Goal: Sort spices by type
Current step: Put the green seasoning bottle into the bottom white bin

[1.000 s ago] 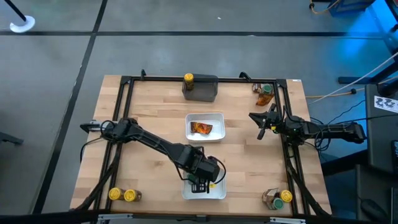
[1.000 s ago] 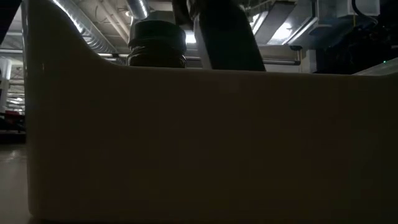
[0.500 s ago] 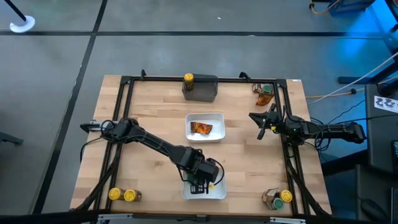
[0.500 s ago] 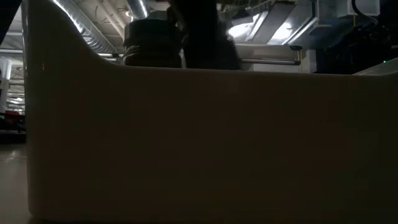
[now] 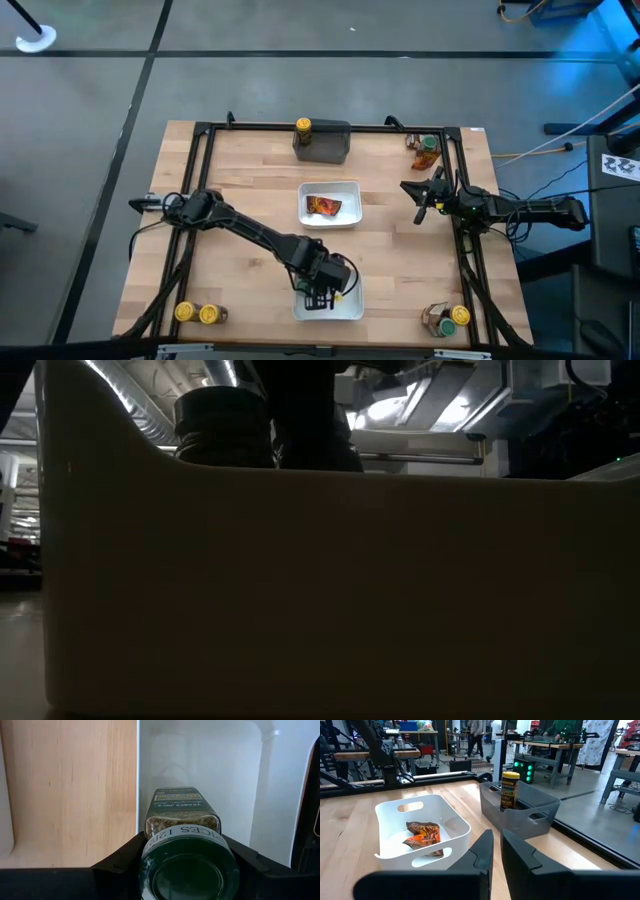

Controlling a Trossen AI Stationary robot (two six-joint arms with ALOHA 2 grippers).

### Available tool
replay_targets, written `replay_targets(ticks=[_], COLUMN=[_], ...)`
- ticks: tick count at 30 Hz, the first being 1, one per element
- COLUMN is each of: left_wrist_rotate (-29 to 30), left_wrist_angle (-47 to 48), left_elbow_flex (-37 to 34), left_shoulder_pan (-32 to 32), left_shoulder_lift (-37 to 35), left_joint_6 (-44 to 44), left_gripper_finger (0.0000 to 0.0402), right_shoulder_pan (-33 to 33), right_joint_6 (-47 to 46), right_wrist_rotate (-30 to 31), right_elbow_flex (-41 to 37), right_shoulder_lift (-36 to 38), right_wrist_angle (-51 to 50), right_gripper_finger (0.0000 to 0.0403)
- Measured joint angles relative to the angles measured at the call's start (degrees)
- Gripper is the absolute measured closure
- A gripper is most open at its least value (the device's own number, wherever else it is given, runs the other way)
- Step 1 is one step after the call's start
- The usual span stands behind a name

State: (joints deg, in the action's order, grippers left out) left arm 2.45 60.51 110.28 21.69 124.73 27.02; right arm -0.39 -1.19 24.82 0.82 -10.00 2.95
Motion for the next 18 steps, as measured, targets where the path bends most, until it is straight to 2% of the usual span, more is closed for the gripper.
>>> replay_targets(ticks=[4, 12, 18], left_wrist_rotate=[-0.15, -1.84, -2.02], left_wrist_angle=[0.02, 0.02, 0.03], left_elbow_flex=[0.00, 0.02, 0.02], left_shoulder_pan=[-0.23, -1.29, -1.61], left_shoulder_lift=[0.00, -0.02, -0.28], left_joint_6=[-0.27, -0.22, -0.22], left_gripper_finger=[0.0215, 0.0155, 0.0146], right_shoulder_pan=[0.00, 0.01, -0.02], right_joint_6=[0.02, 0.02, 0.04], right_wrist_rotate=[0.00, 0.00, 0.00], right_elbow_flex=[0.00, 0.00, 0.00], right_shoulder_lift=[0.00, 0.00, 0.00], right_wrist_angle=[0.01, -0.01, 0.01], right_gripper_finger=[0.0366, 0.0366, 0.0366])
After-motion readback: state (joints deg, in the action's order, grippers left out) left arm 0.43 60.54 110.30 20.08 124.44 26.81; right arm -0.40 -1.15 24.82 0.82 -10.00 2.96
